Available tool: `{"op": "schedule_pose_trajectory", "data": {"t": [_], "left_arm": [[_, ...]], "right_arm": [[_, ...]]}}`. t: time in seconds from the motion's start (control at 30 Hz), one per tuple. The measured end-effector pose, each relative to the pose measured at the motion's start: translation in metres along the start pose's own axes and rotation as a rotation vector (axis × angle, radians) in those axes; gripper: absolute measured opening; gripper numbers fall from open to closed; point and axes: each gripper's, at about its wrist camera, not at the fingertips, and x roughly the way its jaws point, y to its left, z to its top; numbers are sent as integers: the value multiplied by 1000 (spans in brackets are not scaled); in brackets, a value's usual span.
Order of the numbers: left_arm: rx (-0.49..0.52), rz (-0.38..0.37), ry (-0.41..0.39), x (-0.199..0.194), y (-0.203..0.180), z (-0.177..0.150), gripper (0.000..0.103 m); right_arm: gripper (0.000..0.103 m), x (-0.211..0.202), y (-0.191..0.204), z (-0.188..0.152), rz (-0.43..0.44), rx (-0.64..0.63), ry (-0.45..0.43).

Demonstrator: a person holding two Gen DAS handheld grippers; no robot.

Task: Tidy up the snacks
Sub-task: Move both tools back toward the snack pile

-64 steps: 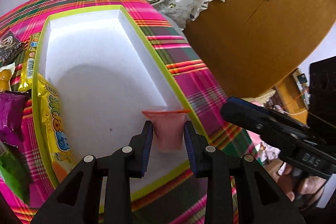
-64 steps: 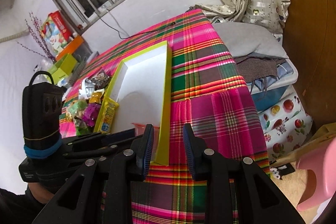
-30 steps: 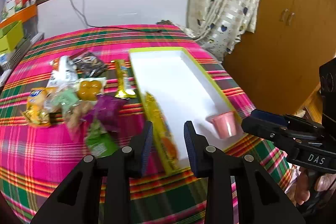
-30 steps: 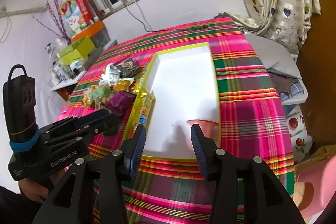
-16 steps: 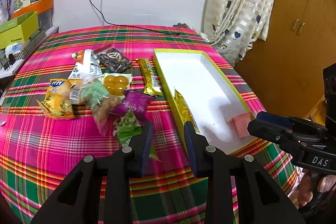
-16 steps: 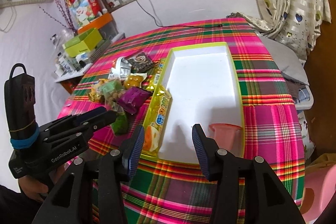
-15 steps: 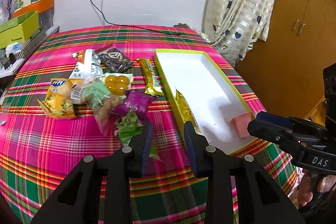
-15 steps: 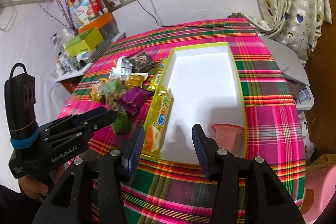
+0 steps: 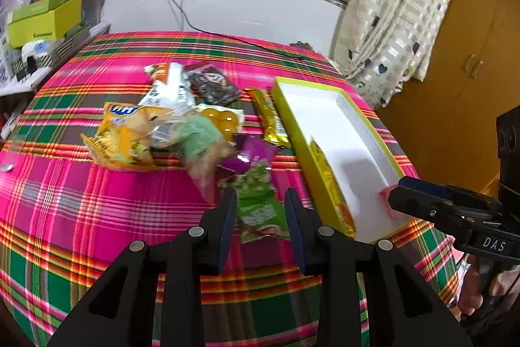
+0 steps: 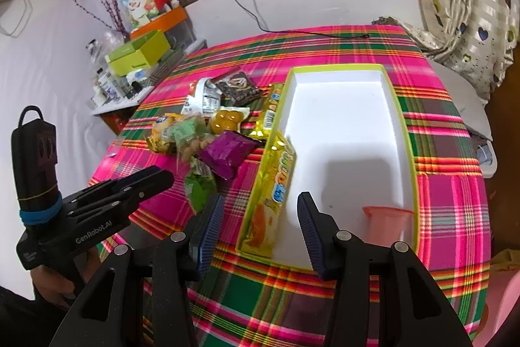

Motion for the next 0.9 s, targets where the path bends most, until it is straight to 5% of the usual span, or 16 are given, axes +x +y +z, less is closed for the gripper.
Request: {"op": "schedule_pose_trajectory", "data": {"t": [0.63,0.9], "left_arm": [[-114,57,-29,-2,58,10,32],[-155,105,-62,-8,91,16,47]], "right_arm": [[46,31,35,24,44,-95,13],[46,64,65,37,58,-202,70]]}}
